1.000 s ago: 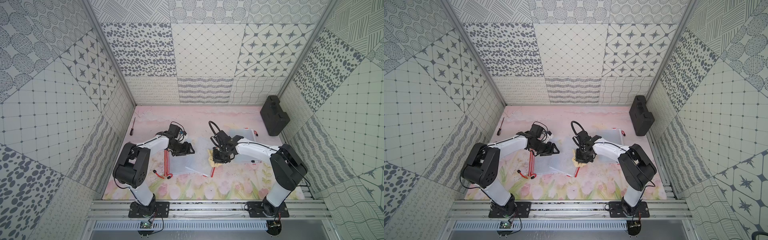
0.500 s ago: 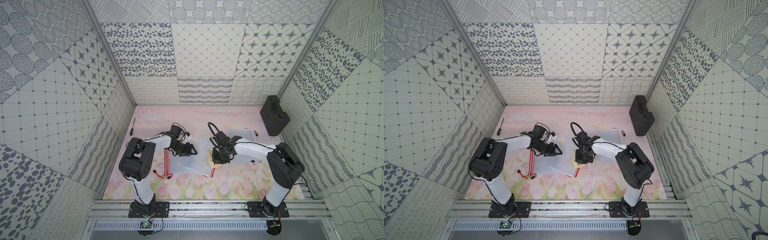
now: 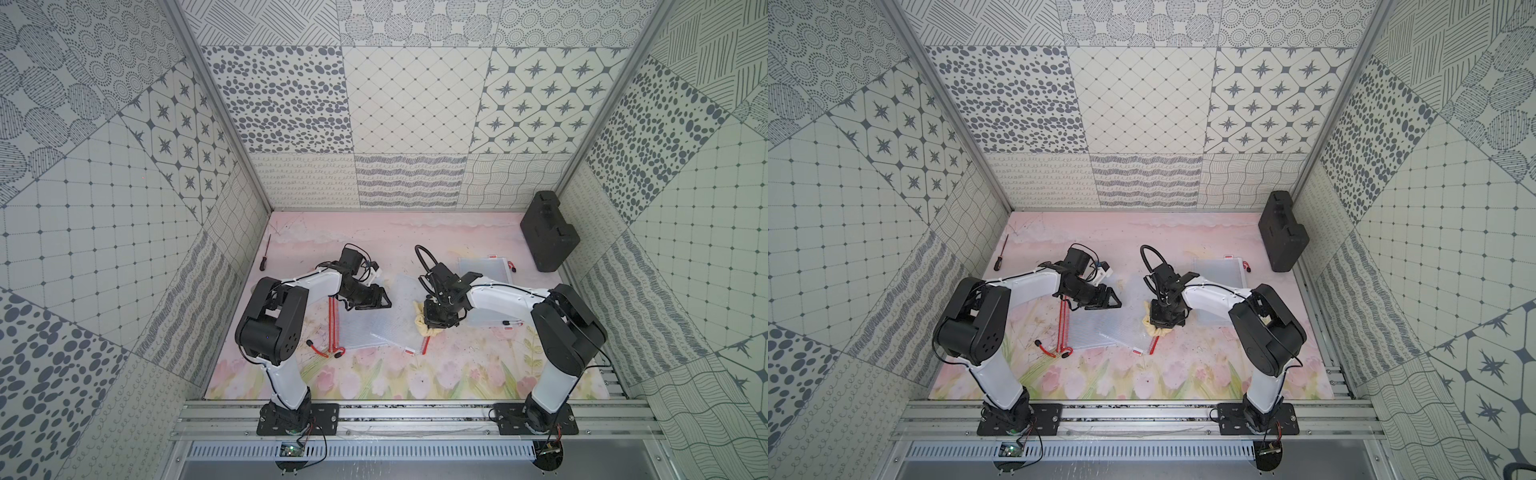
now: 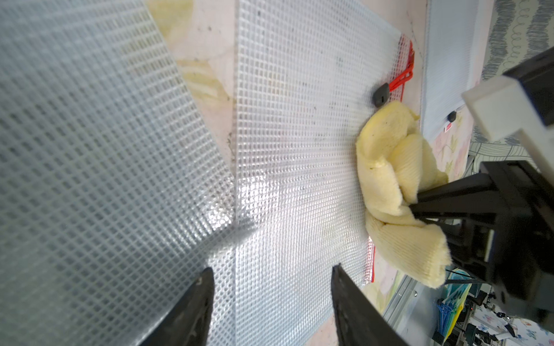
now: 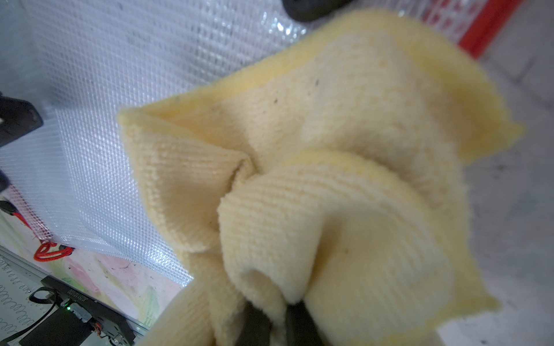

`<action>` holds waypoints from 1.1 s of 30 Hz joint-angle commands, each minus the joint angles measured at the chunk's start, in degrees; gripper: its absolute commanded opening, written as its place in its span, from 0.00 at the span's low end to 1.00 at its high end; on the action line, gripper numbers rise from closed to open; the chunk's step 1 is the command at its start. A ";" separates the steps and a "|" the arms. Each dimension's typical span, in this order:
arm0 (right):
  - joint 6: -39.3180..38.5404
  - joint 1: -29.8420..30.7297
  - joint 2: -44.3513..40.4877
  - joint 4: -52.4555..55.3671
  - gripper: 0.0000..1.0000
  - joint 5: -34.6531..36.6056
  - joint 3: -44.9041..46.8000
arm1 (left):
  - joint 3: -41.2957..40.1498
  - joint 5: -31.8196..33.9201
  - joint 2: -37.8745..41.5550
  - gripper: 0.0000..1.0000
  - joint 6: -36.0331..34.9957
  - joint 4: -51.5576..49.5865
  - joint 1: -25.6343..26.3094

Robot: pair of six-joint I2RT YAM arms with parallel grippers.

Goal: Wipe the document bag
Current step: Adjust the document bag at the center of the board.

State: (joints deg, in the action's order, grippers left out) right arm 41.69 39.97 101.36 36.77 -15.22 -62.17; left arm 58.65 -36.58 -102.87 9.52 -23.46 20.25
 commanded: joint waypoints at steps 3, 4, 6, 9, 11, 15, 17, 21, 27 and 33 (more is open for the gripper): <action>-0.62 0.51 1.64 -0.21 0.00 0.09 0.47 | 1.18 -3.31 -3.28 0.59 -4.12 -3.77 1.52; -0.61 0.57 1.70 -0.15 0.00 0.10 0.47 | 1.27 -3.94 -3.79 0.58 -4.32 -3.79 1.81; -0.57 0.60 1.77 -0.11 0.00 0.06 0.47 | 1.34 -4.66 -4.51 0.56 -4.57 -4.16 2.35; -0.56 0.77 1.91 -0.21 0.00 0.06 0.46 | 1.06 -5.61 -4.80 0.51 -4.78 -4.12 2.93; -0.56 0.83 2.15 -0.21 0.00 0.09 0.47 | 0.66 -4.31 -4.33 0.46 -4.23 -3.75 2.87; -0.56 1.18 2.76 -0.20 0.00 0.15 0.60 | 0.33 -0.91 -2.08 0.43 -2.61 -3.52 2.50; -0.57 1.44 2.99 -0.22 0.00 0.11 0.65 | -0.09 -2.62 -0.84 0.43 -1.95 -2.71 1.95; -0.64 1.72 3.58 -0.21 0.00 0.31 0.79 | -1.37 -14.57 0.76 0.46 1.33 1.54 1.65; -0.60 1.96 3.72 -0.48 0.00 0.38 1.00 | -3.71 -17.26 3.20 0.51 5.14 2.51 4.61; -0.93 2.05 4.45 -0.56 0.00 0.22 0.74 | -6.20 -15.36 8.35 0.52 9.67 2.94 4.70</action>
State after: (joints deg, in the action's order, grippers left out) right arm 41.54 41.19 102.26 35.70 -15.51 -62.26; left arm 53.80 -49.10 -98.13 14.17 -21.63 24.47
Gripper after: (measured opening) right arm 0.094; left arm 0.527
